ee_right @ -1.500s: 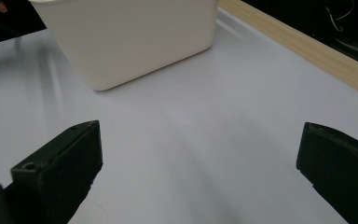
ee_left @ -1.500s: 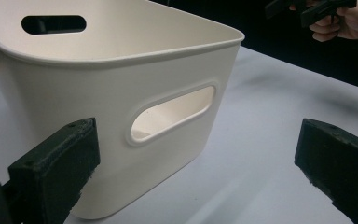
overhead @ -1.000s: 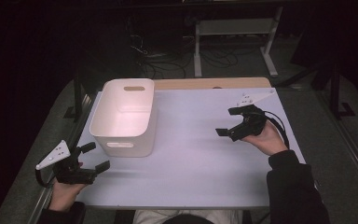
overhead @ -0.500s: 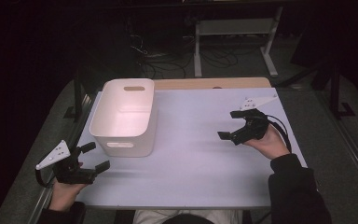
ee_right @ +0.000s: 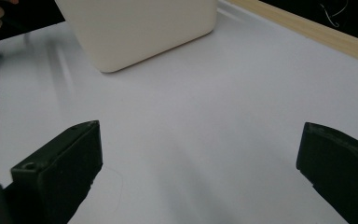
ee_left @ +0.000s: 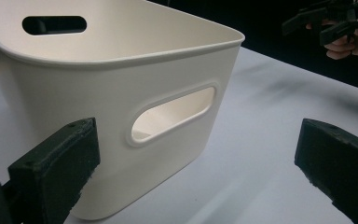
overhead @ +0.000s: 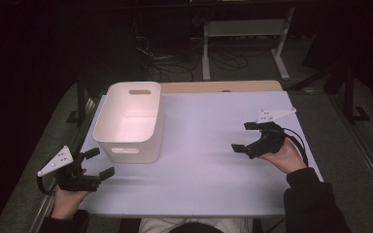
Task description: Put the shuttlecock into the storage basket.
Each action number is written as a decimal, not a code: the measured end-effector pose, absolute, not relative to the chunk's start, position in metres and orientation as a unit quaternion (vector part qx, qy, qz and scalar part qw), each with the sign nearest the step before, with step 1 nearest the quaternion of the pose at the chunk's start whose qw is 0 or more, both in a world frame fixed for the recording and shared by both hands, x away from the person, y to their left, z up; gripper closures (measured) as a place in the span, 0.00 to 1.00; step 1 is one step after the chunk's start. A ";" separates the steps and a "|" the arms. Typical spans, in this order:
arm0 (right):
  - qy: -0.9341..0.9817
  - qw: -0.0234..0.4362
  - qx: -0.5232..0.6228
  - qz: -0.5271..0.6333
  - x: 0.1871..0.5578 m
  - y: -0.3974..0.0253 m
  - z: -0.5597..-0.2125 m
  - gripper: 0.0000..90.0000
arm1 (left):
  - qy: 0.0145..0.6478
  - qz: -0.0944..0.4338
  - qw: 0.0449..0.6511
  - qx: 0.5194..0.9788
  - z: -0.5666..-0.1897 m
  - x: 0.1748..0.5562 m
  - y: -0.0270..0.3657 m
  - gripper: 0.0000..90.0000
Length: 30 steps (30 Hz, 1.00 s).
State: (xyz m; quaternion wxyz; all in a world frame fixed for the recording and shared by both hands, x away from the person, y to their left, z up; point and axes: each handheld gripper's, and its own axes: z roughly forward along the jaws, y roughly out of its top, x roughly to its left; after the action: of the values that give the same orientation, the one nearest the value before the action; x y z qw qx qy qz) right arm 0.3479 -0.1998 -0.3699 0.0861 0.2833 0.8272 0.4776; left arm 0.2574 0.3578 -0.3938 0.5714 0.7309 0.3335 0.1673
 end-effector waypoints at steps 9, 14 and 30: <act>0.822 0.087 0.296 0.479 0.340 -0.212 -0.381 0.00 | 0.333 0.167 0.571 0.731 -0.394 0.257 0.358 0.00; 0.819 0.090 0.302 0.480 0.333 -0.216 -0.388 0.00 | 0.333 0.167 0.572 0.730 -0.394 0.257 0.358 0.00; 0.812 0.105 0.322 0.476 0.314 -0.233 -0.408 0.00 | 0.334 0.168 0.573 0.730 -0.394 0.257 0.358 0.00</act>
State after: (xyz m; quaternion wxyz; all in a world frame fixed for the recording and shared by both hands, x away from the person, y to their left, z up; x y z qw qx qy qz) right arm 0.3145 -0.2333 -0.4080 0.1048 0.3220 0.8116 0.4761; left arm 0.2574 0.3578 -0.3937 0.5727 0.7297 0.3339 0.1675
